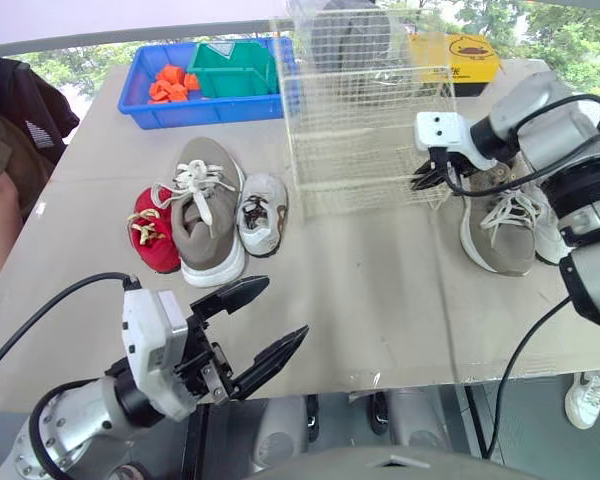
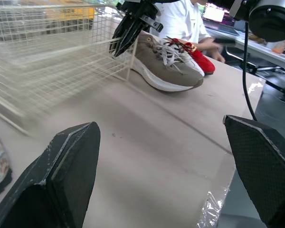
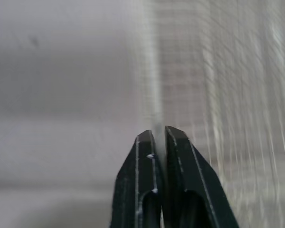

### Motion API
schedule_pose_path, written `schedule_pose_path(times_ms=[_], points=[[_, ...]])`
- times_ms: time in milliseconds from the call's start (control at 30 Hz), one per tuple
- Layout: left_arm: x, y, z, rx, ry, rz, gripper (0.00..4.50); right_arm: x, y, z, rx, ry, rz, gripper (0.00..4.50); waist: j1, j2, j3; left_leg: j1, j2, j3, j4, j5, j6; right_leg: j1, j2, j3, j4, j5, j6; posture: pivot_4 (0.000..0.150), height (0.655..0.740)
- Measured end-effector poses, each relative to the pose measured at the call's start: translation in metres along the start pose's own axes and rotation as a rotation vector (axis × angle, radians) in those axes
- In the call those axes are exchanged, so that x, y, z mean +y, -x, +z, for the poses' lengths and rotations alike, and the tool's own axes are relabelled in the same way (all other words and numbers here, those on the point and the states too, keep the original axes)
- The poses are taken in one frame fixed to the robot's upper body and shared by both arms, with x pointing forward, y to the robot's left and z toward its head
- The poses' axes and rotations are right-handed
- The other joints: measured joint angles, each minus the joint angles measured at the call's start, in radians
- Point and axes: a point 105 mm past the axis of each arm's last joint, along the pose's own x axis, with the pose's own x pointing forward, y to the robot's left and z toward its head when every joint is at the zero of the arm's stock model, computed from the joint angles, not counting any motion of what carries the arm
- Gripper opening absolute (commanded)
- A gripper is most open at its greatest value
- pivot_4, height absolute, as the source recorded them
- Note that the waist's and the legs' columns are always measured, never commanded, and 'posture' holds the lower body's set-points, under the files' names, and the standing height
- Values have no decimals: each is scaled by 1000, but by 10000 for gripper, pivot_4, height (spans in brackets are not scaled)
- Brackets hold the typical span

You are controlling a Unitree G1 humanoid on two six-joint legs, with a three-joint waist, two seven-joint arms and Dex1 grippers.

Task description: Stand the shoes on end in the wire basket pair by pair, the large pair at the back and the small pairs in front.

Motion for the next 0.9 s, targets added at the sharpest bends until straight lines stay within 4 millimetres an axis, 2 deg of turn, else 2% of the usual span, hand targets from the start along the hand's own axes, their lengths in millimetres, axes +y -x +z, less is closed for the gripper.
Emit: schedule_pose_path(times_ms=[100,200,233,400,633,767,900], points=[[0,0,-1,3,-12,6,45000,15,7,-4,33,-48,-7,564,7,1,0,-1,0,1,0,0,0,-1,-1,0,-1,0,0,1500,7400],[0,-3,1,-12,-30,-5,45000,29,9,2,23,-61,-18,564,2,1,1,-1,0,0,-1,0,0,-1,-1,0,-1,0,0,1500,7400],[0,-5,1,-16,-30,-10,45000,41,9,6,12,-50,-13,564,1,1,1,-1,0,0,-1,0,0,-1,-1,-1,-1,0,0,1500,7400],[3,-8,3,-27,-43,-19,45000,66,11,8,17,-42,-4,564,-5,1,1,0,0,-1,-1,-2,3,-1,-1,0,0,0,0,1500,7400],[9,-10,1,-23,-36,-15,45000,72,12,14,7,-43,-4,564,-8,1,1,1,0,0,-1,-2,4,-1,0,0,0,0,0,1500,7400],[9,-9,-1,-20,-28,-10,45000,73,4,11,-14,14,-2,564,-8,1,1,1,0,0,-1,-2,3,-1,0,1,0,0,0,1500,7400],[10,-5,-5,-14,3,23,45000,74,1,16,-132,28,1,18797,-10,0,0,1,0,0,-1,-2,4,-1,0,1,0,0,0,1500,7400]])
